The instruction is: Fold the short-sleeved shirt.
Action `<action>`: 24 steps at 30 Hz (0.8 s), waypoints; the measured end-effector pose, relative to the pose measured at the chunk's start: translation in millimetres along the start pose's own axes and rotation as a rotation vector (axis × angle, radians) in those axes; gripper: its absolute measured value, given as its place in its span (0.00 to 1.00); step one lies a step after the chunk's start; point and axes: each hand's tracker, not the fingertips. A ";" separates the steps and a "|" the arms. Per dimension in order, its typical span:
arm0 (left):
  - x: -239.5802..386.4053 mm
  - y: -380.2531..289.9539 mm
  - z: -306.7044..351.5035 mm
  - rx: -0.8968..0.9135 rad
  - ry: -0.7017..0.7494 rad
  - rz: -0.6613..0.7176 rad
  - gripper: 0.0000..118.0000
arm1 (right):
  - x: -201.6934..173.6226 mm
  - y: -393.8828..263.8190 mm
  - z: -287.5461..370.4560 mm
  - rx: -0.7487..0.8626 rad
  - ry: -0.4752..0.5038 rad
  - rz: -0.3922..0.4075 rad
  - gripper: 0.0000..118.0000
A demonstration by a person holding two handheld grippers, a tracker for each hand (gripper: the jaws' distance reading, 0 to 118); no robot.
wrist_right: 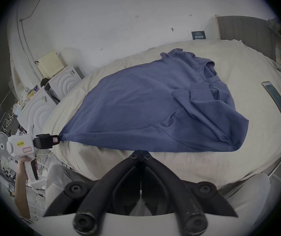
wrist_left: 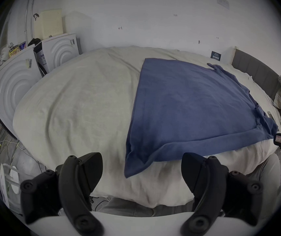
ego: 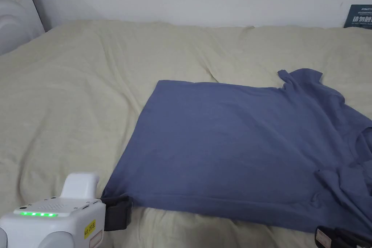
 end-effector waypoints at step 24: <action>10.6 15.2 7.6 0.001 0.066 -0.036 0.04 | 44.1 20.6 20.0 0.077 -0.267 0.285 0.81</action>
